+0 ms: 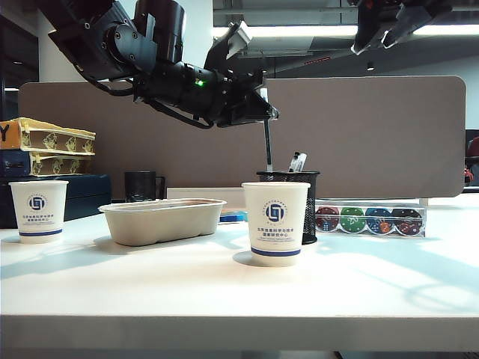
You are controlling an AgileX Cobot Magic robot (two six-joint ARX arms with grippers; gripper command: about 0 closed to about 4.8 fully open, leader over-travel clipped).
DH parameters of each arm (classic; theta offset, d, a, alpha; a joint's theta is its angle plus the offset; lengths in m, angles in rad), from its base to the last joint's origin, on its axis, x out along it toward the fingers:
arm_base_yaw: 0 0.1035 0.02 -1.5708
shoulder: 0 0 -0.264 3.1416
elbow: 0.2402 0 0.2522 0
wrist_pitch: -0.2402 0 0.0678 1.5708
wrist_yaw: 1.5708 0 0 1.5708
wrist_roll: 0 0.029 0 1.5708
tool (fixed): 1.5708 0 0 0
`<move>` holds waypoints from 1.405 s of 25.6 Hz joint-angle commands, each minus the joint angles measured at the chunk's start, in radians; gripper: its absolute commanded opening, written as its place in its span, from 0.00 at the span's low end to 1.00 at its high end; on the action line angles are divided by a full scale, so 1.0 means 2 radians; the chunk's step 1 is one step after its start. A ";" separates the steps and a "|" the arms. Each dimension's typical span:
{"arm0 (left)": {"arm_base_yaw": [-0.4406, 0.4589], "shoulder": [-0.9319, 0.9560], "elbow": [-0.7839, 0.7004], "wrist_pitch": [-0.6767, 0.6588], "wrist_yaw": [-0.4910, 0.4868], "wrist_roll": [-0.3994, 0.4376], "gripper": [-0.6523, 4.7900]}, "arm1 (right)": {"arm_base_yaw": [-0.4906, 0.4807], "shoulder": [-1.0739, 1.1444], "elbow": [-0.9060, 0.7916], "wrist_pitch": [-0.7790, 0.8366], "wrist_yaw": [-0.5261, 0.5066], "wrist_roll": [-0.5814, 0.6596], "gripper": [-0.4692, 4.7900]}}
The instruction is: Pick up one pen and put it in the pen container.
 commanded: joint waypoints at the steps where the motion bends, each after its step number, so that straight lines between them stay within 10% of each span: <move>1: 0.000 0.000 0.003 -0.005 0.001 0.010 0.11 | 0.000 0.000 0.003 0.020 -0.004 0.004 0.60; 22: -0.001 0.040 0.005 -0.014 0.001 0.011 0.11 | -0.004 0.000 0.003 0.013 -0.002 0.004 0.60; 26: -0.001 0.040 0.006 -0.008 0.005 0.010 0.37 | -0.004 0.000 0.003 0.013 -0.002 0.004 0.60; 36: -0.001 0.039 0.006 0.004 0.006 0.010 0.41 | -0.004 0.000 0.003 0.008 -0.002 0.004 0.60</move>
